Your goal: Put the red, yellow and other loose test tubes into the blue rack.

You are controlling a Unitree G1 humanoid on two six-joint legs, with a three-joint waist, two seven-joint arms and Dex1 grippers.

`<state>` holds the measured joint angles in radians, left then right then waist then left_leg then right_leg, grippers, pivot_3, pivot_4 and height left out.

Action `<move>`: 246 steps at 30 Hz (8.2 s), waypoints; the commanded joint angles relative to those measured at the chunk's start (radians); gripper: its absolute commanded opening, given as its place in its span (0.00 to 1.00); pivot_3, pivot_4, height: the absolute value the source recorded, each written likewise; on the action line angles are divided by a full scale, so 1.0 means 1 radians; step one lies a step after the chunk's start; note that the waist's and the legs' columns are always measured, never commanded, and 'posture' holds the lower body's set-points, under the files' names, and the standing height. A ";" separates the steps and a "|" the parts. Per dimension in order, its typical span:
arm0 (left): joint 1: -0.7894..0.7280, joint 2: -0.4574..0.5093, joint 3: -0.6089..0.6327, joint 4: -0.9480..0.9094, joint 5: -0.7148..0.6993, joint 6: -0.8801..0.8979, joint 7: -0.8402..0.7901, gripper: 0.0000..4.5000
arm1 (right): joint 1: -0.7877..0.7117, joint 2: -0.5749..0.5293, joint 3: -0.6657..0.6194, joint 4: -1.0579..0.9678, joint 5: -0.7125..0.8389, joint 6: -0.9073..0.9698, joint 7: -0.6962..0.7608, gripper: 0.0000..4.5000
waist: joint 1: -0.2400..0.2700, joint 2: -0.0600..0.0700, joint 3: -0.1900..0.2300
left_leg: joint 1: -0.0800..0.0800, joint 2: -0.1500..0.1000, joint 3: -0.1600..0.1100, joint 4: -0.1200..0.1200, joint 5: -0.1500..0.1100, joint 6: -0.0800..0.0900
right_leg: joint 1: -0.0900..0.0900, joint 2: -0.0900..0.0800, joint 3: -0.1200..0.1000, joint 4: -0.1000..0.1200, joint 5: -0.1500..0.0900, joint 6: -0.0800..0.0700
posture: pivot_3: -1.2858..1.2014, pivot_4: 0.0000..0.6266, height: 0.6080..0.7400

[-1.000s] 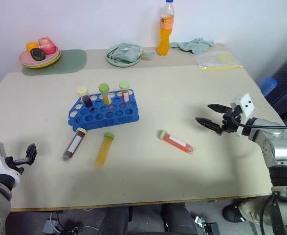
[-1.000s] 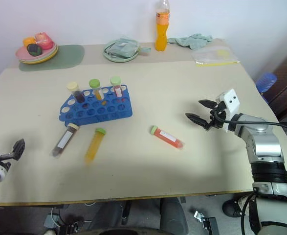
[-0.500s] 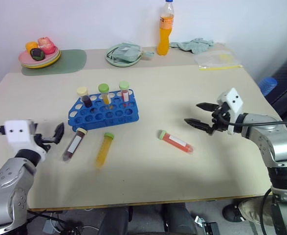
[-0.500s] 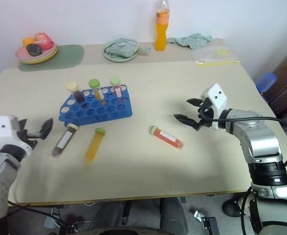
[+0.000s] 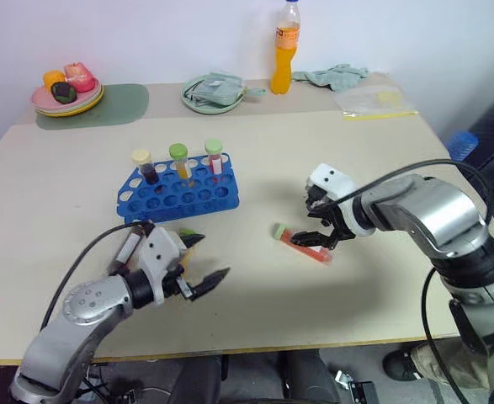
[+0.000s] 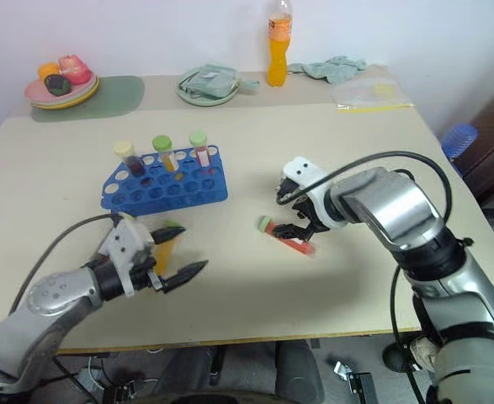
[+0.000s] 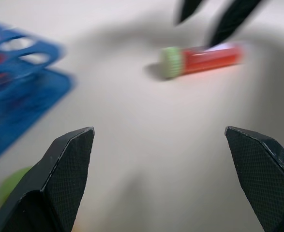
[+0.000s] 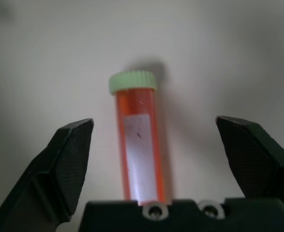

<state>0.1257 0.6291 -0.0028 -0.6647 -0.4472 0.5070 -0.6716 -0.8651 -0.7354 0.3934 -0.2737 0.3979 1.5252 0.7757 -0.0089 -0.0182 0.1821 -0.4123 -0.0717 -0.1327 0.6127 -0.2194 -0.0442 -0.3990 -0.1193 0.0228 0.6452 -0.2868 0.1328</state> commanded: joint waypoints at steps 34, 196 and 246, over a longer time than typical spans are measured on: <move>0.072 -0.263 0.307 0.125 -0.027 -0.194 0.263 1.00 | 0.277 0.505 -0.199 0.126 -0.107 -1.232 -0.261 0.16 | -0.011 0.000 0.000 | 0.004 0.000 0.001 -0.001 0.000 0.000 | 0.001 0.004 0.000 0.004 0.001 0.003 | 0.52 0.24 1.00; -0.375 -0.530 -0.008 0.789 0.467 -0.812 0.710 0.16 | 0.525 0.368 -0.144 0.057 -0.088 -1.192 0.059 0.94 | 0.013 -0.001 -0.001 | 0.003 -0.003 0.003 0.002 0.001 -0.002 | 0.002 0.003 0.001 0.003 0.002 0.004 | 0.52 0.24 1.00; -0.650 0.392 0.063 0.533 -0.529 1.107 0.521 0.99 | 0.531 0.408 -0.161 0.077 -0.102 -1.227 0.052 0.94 | -0.023 0.000 0.001 | 0.004 -0.001 -0.003 -0.001 0.003 -0.005 | 0.001 0.005 0.001 0.005 0.001 0.003 | 0.52 0.24 1.00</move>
<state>-0.5073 0.9988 0.0907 -0.1346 -0.9890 1.6063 -0.1372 -0.3381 -0.3344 0.2391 -0.1572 0.2957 0.3149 0.8375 -0.0319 -0.0185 0.1827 -0.4084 -0.0727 -0.1353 0.6119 -0.2166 -0.0489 -0.3985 -0.1143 0.0240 0.6505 -0.2854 0.1358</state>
